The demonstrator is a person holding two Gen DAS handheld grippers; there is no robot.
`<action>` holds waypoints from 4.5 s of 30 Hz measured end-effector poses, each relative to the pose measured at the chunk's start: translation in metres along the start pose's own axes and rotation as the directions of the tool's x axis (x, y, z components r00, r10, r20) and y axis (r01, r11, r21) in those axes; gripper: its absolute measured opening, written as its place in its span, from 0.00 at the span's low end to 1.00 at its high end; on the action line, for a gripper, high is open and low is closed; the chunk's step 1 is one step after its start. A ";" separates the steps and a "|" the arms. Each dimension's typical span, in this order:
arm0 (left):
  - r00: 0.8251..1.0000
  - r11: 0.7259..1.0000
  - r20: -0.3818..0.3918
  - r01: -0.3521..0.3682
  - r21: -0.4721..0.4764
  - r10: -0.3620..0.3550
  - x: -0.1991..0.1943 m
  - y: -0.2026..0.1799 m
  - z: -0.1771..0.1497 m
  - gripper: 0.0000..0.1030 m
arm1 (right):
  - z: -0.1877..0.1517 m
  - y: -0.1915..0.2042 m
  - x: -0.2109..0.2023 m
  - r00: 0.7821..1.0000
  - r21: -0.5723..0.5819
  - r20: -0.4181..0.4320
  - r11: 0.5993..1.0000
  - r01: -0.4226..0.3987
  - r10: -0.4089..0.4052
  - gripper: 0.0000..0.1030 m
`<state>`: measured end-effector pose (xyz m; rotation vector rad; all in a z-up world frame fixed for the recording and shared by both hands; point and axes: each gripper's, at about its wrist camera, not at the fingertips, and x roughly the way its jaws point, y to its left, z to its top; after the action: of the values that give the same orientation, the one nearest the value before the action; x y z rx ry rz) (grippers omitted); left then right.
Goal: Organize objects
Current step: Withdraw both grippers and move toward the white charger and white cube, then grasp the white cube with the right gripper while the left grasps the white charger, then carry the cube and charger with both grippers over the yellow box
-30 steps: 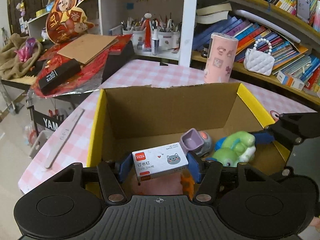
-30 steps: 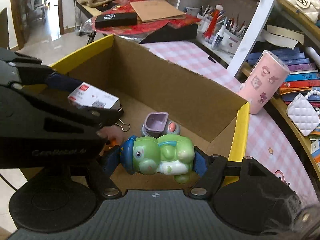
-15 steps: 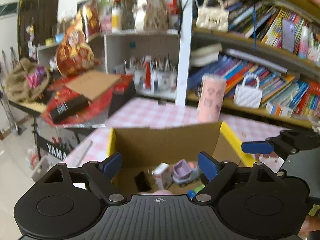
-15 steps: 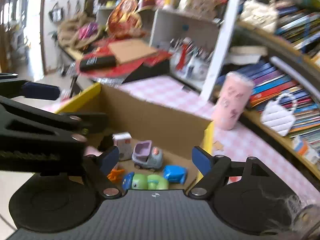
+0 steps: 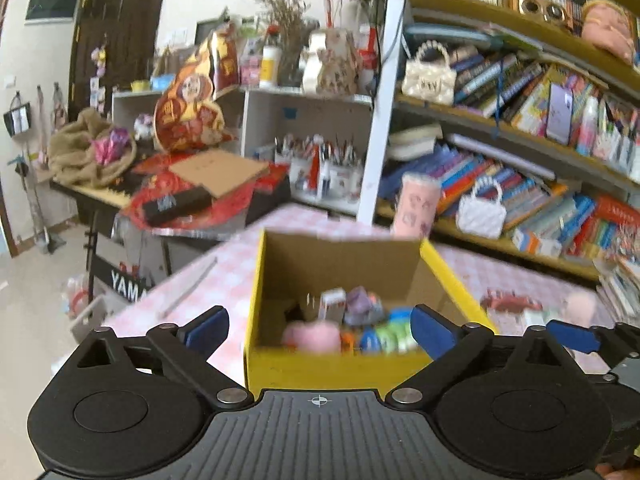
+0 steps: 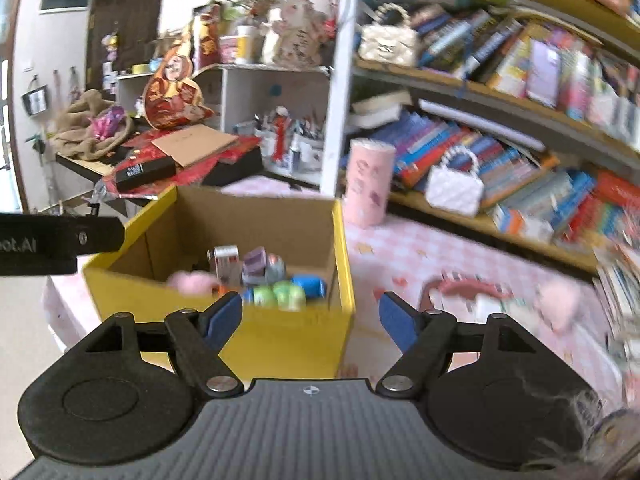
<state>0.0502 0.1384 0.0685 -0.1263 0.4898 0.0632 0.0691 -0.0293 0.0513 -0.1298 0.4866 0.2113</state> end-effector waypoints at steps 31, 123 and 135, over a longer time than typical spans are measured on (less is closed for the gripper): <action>0.916 0.929 -0.328 0.309 0.206 -0.232 0.022 -0.137 -0.093 0.96 | -0.122 -0.116 -0.050 0.861 0.242 -0.354 0.853 0.462 -0.366 0.72; 0.930 0.985 -0.348 0.154 0.075 -0.119 0.267 -0.334 -0.032 0.40 | -0.057 -0.358 0.108 0.980 0.338 -0.185 0.932 0.132 -0.072 0.44; 0.934 0.970 -0.274 0.244 0.018 -0.230 0.142 -0.268 -0.018 0.40 | -0.057 -0.285 0.056 0.978 0.275 -0.211 0.959 0.067 -0.008 0.44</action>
<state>0.1914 -0.1254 0.0143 -0.1436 0.7451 -0.2068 0.1578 -0.3061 -0.0044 0.1184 0.7170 0.0896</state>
